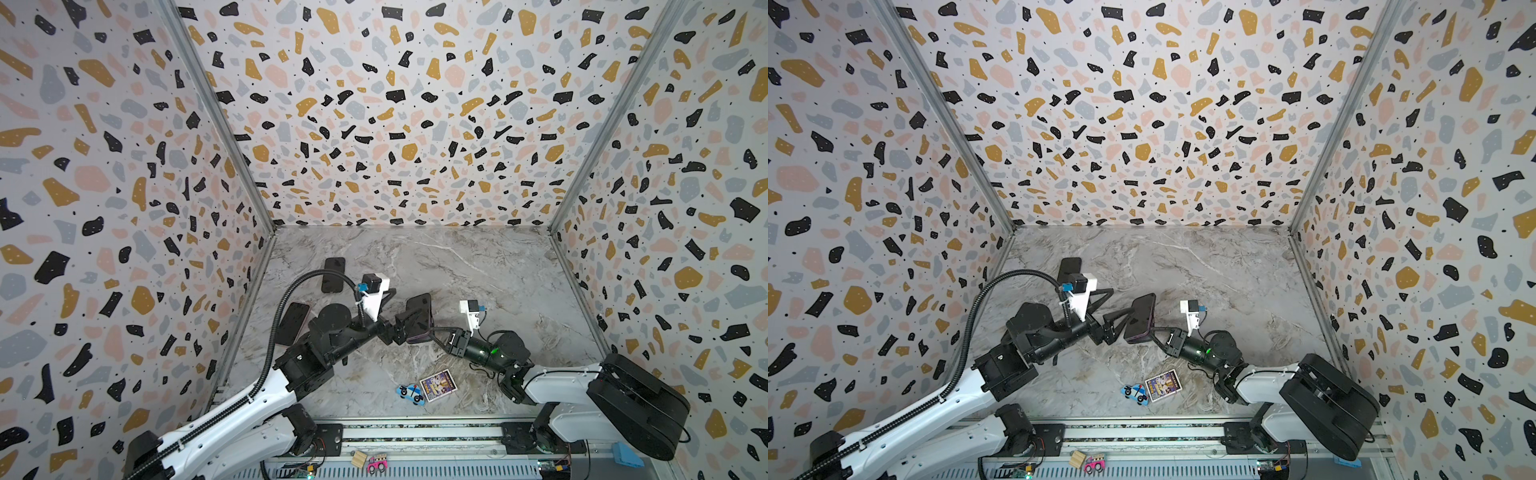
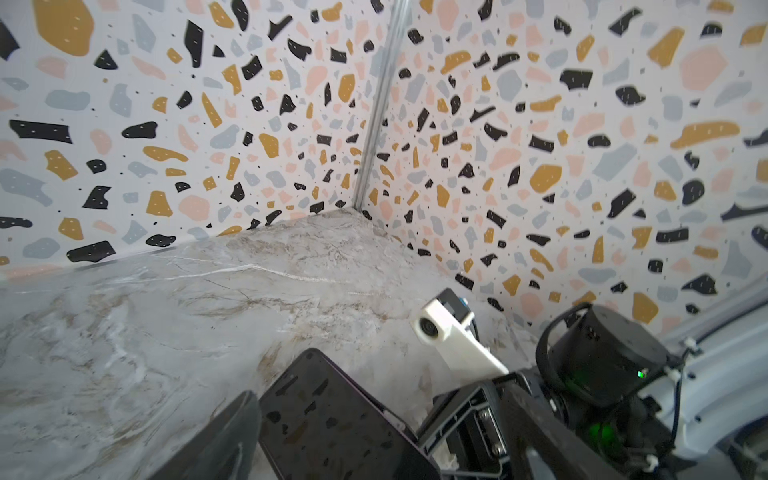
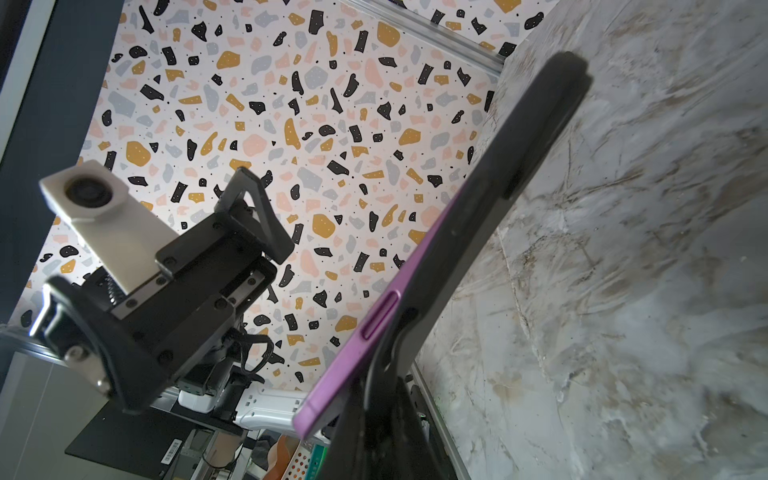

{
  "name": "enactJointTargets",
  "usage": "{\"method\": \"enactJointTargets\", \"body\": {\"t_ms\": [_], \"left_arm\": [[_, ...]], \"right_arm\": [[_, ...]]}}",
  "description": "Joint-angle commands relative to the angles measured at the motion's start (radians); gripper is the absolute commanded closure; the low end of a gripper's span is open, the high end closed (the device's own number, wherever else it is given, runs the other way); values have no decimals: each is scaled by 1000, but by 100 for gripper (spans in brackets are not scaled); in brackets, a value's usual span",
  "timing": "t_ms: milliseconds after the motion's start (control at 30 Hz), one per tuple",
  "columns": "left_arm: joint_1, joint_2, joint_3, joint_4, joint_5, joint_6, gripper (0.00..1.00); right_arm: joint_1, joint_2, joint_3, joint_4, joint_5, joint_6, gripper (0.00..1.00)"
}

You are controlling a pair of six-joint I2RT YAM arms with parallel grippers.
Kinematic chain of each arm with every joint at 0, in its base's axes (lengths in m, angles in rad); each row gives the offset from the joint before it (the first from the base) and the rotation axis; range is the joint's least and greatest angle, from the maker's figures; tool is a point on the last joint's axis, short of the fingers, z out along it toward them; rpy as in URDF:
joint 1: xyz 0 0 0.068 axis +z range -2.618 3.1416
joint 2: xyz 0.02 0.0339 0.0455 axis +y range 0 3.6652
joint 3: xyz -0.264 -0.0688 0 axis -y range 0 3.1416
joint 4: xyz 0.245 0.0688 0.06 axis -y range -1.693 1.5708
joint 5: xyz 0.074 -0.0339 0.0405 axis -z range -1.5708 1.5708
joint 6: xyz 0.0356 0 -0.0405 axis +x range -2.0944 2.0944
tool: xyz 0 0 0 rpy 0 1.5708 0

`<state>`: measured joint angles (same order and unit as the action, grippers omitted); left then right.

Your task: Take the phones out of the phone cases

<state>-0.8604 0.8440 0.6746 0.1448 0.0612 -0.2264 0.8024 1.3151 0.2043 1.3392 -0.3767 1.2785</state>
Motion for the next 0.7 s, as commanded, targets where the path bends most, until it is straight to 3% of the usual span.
{"method": "enactJointTargets", "body": {"t_ms": [0, 200, 667], "left_arm": [[-67, 2, 12, -63, -76, 222, 9], [-159, 3, -21, -50, -102, 362, 11], [-205, 135, -2, -65, -289, 417, 22]], "right_arm": [[-3, -14, 10, 97, -12, -4, 100], [-3, -13, 6, 102, -14, -2, 100], [-3, -3, 0, 127, -24, 5, 100]]}}
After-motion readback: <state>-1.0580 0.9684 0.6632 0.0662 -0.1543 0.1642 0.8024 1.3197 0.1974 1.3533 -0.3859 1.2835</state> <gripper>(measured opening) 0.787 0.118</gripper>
